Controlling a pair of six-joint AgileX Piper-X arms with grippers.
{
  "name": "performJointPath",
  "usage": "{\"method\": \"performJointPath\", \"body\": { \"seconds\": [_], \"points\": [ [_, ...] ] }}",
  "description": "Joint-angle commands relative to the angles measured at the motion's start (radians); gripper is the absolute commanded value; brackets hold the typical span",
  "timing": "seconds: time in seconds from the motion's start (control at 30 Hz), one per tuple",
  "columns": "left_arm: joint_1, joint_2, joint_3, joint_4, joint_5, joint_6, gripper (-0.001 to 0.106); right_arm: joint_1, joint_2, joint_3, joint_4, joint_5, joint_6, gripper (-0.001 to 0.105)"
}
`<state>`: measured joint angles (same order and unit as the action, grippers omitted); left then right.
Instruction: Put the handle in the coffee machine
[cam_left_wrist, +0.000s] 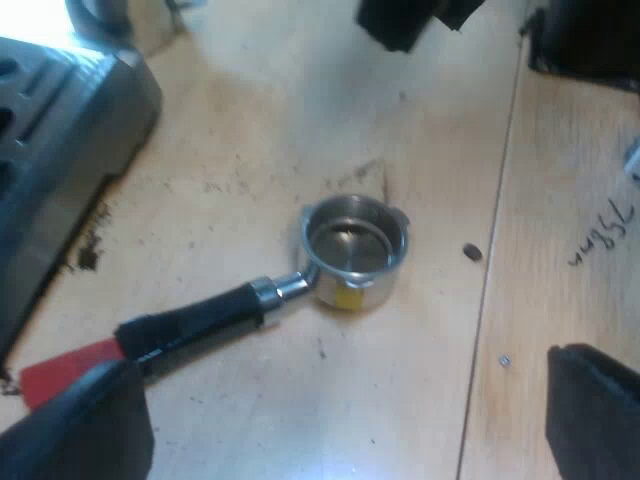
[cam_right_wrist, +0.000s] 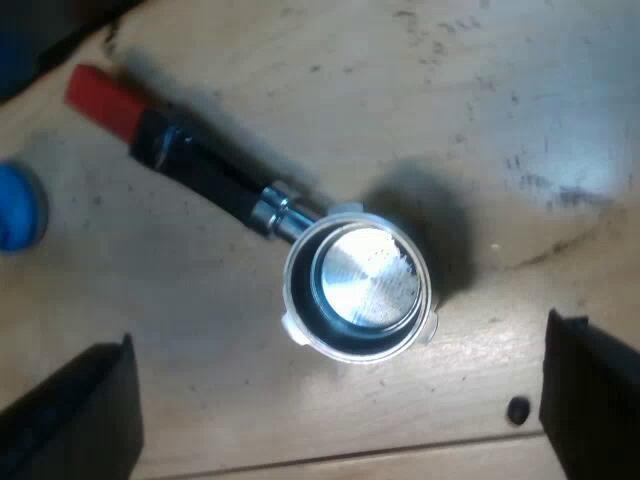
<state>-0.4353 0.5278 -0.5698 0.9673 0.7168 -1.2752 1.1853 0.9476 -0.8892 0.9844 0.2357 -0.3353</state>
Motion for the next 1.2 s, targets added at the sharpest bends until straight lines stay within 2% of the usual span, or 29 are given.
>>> {"method": "performJointPath", "body": {
  "seconds": [0.03,0.17,0.4,0.63,0.8,1.07,1.2],
  "points": [
    [-0.025,0.024,0.006,-0.013,-0.008,-0.001,0.082,0.002,0.043,-0.009,-0.005,-0.002,0.102,0.082],
    [-0.058,0.033,0.030,-0.042,-0.008,0.001,0.082,0.002,0.114,-0.009,-0.018,-0.018,0.198,0.082],
    [-0.059,0.033,0.029,-0.058,-0.008,0.001,0.082,0.002,0.231,-0.009,-0.132,-0.077,0.292,0.082],
    [-0.059,0.033,0.039,-0.060,-0.008,0.001,0.082,0.002,0.318,-0.009,-0.158,-0.084,0.310,0.082],
    [-0.059,0.033,0.044,-0.060,-0.008,0.001,0.082,-0.008,0.375,-0.009,-0.149,-0.084,0.362,0.082],
    [-0.059,0.033,0.044,-0.060,-0.008,0.001,0.082,-0.042,0.424,-0.009,-0.190,-0.151,0.362,0.082],
    [-0.059,0.033,0.044,-0.060,-0.008,0.001,0.082,-0.045,0.453,-0.009,-0.226,-0.146,0.362,0.082]
  ]
}}
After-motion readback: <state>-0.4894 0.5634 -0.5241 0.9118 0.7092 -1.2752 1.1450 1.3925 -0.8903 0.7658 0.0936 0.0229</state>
